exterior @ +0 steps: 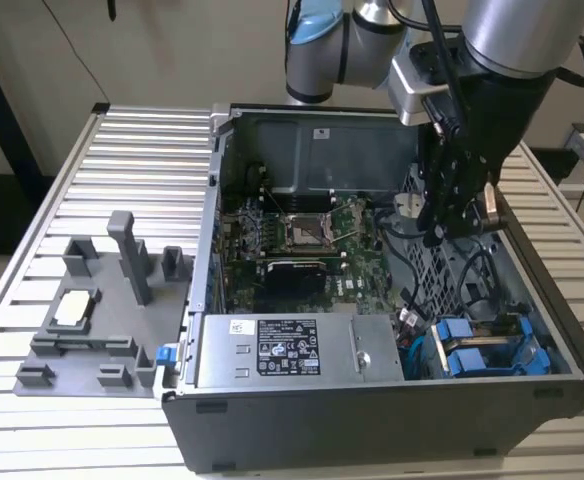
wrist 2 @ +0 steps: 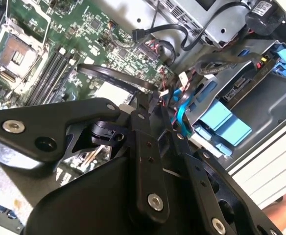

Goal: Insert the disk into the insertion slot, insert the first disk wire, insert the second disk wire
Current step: 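Insert the first disk wire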

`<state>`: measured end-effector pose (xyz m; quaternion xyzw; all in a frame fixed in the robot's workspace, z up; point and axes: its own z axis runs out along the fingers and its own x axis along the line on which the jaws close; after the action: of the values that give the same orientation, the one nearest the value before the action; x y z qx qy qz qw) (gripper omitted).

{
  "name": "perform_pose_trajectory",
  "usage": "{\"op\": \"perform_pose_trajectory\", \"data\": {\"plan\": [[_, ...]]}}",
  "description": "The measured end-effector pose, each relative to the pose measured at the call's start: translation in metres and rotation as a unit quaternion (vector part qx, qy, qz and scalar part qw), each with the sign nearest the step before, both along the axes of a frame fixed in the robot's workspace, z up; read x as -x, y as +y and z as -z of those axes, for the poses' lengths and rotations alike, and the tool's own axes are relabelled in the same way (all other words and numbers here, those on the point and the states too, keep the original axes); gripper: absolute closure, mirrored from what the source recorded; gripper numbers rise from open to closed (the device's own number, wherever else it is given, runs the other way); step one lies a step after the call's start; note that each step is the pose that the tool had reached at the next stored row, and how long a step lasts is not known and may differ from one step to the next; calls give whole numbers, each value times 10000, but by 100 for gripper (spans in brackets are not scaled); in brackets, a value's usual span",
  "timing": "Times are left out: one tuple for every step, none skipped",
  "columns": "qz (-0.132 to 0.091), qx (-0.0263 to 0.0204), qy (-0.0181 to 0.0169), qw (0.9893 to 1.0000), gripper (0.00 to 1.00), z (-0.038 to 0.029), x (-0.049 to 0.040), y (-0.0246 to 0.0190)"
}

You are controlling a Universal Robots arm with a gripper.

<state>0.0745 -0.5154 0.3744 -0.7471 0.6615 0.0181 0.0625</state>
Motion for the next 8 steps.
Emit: {"op": "perform_pose_trajectory", "data": {"plan": [[0, 0, 0, 10000, 73, 0, 0, 0], [-1, 0, 0, 10000, 73, 0, 1, 0], [-1, 0, 0, 10000, 73, 0, 1, 0], [-1, 0, 0, 10000, 73, 0, 2, 0], [0, 0, 0, 10000, 73, 0, 2, 0], [0, 0, 0, 10000, 73, 0, 2, 0], [0, 0, 0, 10000, 73, 0, 2, 0], [0, 0, 0, 10000, 73, 0, 3, 0]]}}
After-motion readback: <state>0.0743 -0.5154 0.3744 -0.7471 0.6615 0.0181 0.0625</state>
